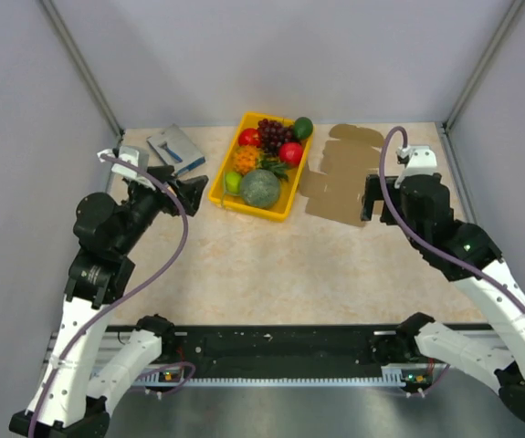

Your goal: Fold the paper box

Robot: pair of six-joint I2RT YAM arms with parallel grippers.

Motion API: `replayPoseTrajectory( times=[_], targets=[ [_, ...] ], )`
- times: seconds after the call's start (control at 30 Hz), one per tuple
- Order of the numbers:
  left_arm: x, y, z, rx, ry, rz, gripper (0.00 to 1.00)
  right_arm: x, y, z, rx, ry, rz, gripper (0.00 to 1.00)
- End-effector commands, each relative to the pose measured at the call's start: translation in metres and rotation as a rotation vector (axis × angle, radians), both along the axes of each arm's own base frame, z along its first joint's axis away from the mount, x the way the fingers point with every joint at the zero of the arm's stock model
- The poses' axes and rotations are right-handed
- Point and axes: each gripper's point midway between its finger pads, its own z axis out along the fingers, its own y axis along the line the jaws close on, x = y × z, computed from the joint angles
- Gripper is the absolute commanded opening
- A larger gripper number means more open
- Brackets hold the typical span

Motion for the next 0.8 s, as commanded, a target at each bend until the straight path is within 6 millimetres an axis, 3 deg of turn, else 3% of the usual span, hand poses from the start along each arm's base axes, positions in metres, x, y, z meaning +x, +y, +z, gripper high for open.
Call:
replayPoseTrajectory(
  times=[0.0, 0.1, 0.13, 0.23, 0.27, 0.33, 0.37, 0.4, 0.43, 0.5, 0.57, 0.6, 0.67, 0.77],
  targets=[
    [0.004, 0.002, 0.011, -0.035, 0.009, 0.022, 0.91, 0.012, 0.005, -0.029, -0.019, 0.094, 0.0, 0.99],
    [0.009, 0.005, 0.003, -0.054, 0.045, 0.053, 0.91, 0.03, 0.001, -0.054, 0.015, 0.179, -0.007, 0.99],
    [0.009, 0.005, 0.002, -0.056, 0.048, 0.056, 0.91, 0.041, -0.015, -0.063, 0.048, 0.188, -0.058, 0.99],
    [0.007, 0.004, -0.004, -0.074, 0.061, 0.047, 0.91, 0.054, -0.022, -0.093, 0.204, 0.262, -0.064, 0.99],
    [0.007, 0.003, -0.005, -0.082, 0.066, 0.045, 0.91, 0.069, -0.043, -0.094, 0.278, 0.231, -0.134, 0.99],
    [0.005, 0.003, -0.006, -0.125, 0.087, 0.048, 0.95, 0.072, -0.048, -0.127, 0.385, 0.316, -0.14, 0.99],
    [0.003, 0.001, -0.007, -0.14, 0.097, 0.038, 0.96, 0.082, -0.071, -0.131, 0.459, 0.293, -0.22, 0.99],
    [0.001, -0.002, -0.01, -0.161, 0.112, 0.019, 0.96, 0.085, -0.068, -0.138, 0.513, 0.309, -0.194, 0.99],
    [-0.004, -0.01, -0.011, -0.163, 0.116, -0.031, 0.96, 0.084, -0.072, -0.161, 0.554, 0.363, -0.213, 0.99],
    [-0.006, -0.021, -0.022, -0.18, 0.147, -0.093, 0.96, 0.094, -0.074, -0.168, 0.644, 0.346, -0.201, 0.97],
    [-0.011, -0.037, -0.024, -0.186, 0.155, -0.197, 0.93, 0.092, -0.07, -0.194, 0.703, 0.396, -0.222, 0.93],
    [-0.012, -0.044, -0.03, -0.196, 0.183, -0.233, 0.92, 0.101, -0.067, -0.191, 0.725, 0.358, -0.187, 0.92],
    [-0.017, -0.064, -0.036, -0.203, 0.224, -0.368, 0.86, 0.101, -0.057, -0.213, 0.81, 0.403, -0.178, 0.86],
    [-0.024, -0.087, -0.043, -0.256, 0.275, -0.505, 0.81, 0.111, -0.045, -0.22, 0.877, 0.385, -0.104, 0.79]
  ],
)
